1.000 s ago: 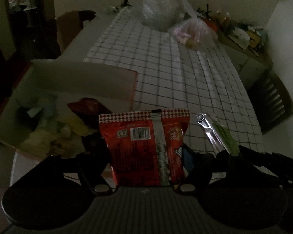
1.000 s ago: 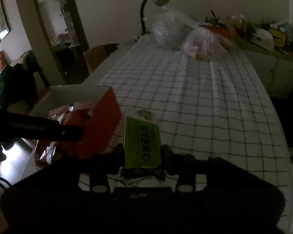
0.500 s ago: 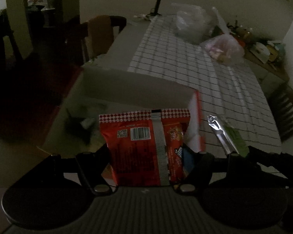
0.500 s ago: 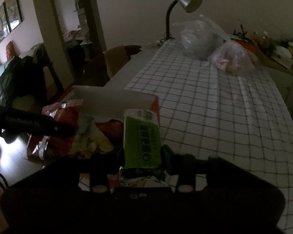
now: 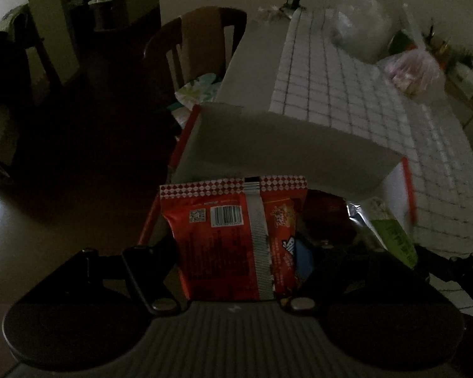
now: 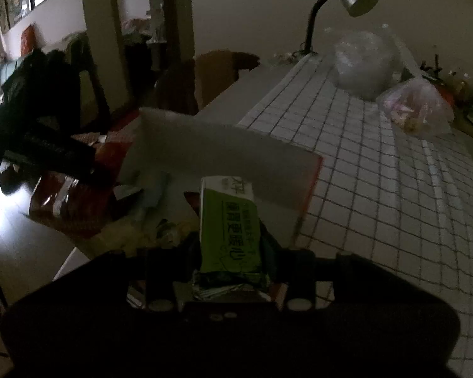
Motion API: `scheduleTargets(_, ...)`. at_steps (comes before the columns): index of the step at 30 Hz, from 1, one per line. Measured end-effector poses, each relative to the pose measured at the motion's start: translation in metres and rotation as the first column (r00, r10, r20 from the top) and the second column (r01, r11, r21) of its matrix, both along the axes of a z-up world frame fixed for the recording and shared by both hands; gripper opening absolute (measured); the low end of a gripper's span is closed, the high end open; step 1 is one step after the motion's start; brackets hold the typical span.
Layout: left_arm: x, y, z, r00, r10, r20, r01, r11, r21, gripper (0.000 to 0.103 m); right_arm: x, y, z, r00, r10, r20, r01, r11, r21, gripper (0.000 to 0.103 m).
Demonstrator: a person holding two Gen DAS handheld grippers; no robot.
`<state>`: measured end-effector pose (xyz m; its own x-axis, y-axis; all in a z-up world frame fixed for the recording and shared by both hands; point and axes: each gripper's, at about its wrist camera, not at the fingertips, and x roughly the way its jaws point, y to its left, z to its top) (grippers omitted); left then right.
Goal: Organize snacks
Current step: 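Carry the red packet and green packet over the box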
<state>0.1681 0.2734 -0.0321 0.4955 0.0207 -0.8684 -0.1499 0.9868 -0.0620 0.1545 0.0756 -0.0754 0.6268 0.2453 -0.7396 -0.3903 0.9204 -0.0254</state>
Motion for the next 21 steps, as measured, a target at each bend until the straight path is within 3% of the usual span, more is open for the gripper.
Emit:
scheduleTargets(7,0.028,0.004,-0.023,0.998,-0.010,-0.064,0.011,1.000,0.016,0.074,0.016,0.020,-0.021,1.000,0.016,-0.018,-0.017,0.998,-0.058,0.041)
scheduleTargets(21,0.043,-0.001,-0.057,0.990,-0.032,-0.138,0.036,0.999,0.026,0.074,0.025,0.035,-0.038,0.997,0.044,-0.062,-0.051,0.992,-0.115,0.041)
